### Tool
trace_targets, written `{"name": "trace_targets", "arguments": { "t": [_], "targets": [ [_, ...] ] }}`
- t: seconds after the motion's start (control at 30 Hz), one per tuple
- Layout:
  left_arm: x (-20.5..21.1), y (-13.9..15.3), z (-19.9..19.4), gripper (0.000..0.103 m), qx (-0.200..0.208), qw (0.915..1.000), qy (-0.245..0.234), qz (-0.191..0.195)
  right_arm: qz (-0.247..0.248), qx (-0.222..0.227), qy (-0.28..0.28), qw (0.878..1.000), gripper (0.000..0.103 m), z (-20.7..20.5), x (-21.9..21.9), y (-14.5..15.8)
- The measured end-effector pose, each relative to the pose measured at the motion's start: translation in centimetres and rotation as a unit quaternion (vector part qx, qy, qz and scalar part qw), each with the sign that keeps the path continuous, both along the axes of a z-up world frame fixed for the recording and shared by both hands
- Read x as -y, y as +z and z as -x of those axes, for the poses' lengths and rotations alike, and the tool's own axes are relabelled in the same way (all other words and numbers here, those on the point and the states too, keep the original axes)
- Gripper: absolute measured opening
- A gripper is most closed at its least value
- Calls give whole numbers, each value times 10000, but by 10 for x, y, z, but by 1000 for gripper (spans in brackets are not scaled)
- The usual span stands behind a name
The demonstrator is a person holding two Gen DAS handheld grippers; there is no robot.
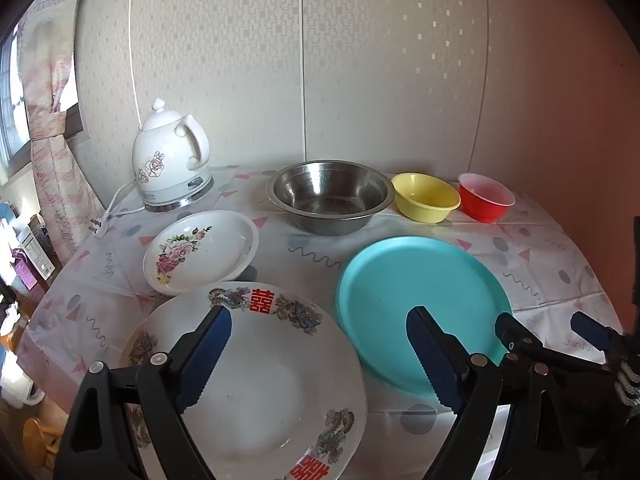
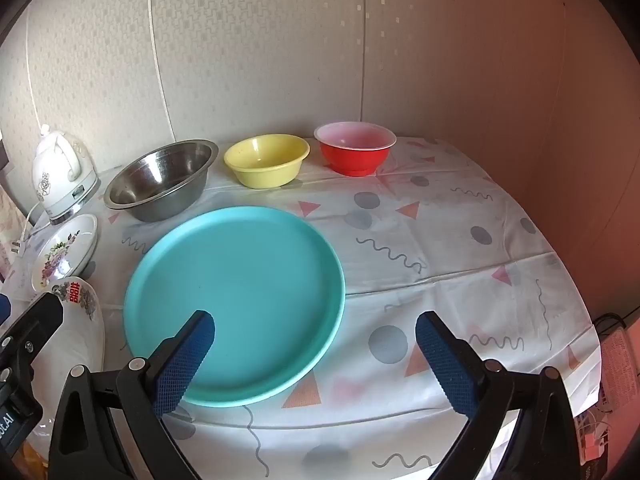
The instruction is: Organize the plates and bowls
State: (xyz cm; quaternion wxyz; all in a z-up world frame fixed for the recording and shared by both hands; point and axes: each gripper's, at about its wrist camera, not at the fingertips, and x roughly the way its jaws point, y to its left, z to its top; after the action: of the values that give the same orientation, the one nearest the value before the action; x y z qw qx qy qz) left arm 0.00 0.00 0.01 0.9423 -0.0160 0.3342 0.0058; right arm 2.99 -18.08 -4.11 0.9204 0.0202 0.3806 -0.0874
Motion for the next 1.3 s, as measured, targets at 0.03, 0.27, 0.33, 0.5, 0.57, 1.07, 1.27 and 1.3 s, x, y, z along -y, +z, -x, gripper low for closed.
{"name": "trace_targets", "arguments": {
  "t": [0.03,0.27,0.33,0.5,0.57,1.07,1.27,1.3],
  "targets": [
    [0,0,0,90,9,10000,-10,-9,10,8,9,10000,102,0,0,0],
    [2,-4,4,90,44,9998,-44,-174,-20,12,37,10000,102,-4,5,3],
    [4,-1,4,90,36,9998,-31,-173,60,47,44,10000,102,0,0,1],
    [3,2,2,90,18,9998,-51,-203,67,69,45,9999,102,0,-1,0],
    [3,2,2,90,15,9998,-58,-215,81,80,46,9999,102,0,-2,0],
    [-1,6,4,91,42,9997,-20,-248,41,94,103,9999,102,0,-3,0],
    [0,4,3,92,-8,9997,-34,-261,2,40,117,9999,102,-1,-2,-3],
    [0,3,3,92,-14,9996,-33,-264,-6,35,115,9999,102,-1,-2,-3]
  ]
}}
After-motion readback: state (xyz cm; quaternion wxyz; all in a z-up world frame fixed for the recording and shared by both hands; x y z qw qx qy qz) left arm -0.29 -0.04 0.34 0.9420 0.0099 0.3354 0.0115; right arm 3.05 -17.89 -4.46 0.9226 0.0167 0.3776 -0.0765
